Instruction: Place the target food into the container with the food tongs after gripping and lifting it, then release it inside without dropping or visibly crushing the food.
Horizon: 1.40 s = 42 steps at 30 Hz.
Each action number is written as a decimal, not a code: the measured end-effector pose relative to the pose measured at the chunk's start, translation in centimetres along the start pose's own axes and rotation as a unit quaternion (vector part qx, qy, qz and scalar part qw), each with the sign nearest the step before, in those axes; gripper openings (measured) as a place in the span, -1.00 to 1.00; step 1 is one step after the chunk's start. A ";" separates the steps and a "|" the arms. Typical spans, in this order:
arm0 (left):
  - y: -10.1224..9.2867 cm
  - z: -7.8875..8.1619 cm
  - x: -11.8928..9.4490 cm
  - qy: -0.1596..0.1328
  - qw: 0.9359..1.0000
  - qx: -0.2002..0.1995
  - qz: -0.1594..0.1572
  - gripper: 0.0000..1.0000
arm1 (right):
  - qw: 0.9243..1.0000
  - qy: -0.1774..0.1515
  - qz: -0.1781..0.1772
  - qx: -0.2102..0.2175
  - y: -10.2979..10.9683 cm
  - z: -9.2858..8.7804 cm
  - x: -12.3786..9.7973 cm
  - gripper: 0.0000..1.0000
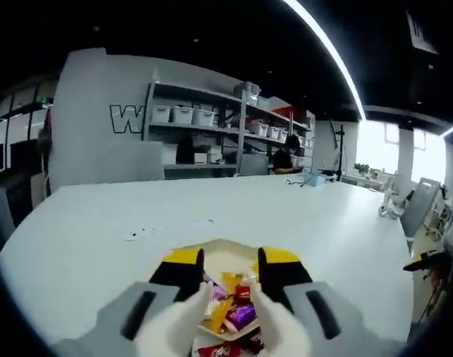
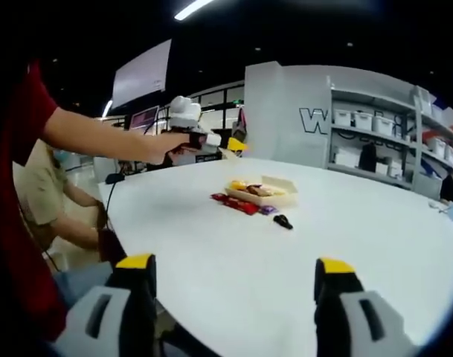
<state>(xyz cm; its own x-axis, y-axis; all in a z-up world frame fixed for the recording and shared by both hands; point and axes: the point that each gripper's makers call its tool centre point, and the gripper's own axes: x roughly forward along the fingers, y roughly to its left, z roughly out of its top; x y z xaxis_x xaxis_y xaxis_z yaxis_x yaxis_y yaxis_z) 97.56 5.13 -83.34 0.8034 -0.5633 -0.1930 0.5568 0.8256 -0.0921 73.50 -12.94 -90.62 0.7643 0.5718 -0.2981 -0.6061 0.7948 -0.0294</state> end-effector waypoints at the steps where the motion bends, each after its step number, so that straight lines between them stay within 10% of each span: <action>1: -0.3 -0.5 -0.1 0.010 1.000 -0.008 -0.011 -0.48 | 1.000 0.000 0.000 -0.001 0.0 0.0 0.0 0.73; 19: 0.4 -6.2 -2.9 0.069 0.997 0.033 -0.032 -0.47 | 1.000 0.005 0.015 -0.009 1.2 -0.1 0.7 0.70; 42: 0.6 -8.5 -0.8 0.076 0.994 0.035 -0.068 -0.50 | 0.999 0.030 0.006 -0.024 1.3 -0.4 1.1 0.70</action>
<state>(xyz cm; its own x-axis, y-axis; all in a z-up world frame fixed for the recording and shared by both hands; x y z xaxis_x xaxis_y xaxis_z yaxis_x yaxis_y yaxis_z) 95.45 6.36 -91.50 0.6815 -0.6533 -0.3297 0.6752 0.7351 -0.0611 73.47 -11.33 -91.35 0.7429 0.5674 -0.3551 -0.6264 0.7764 -0.0700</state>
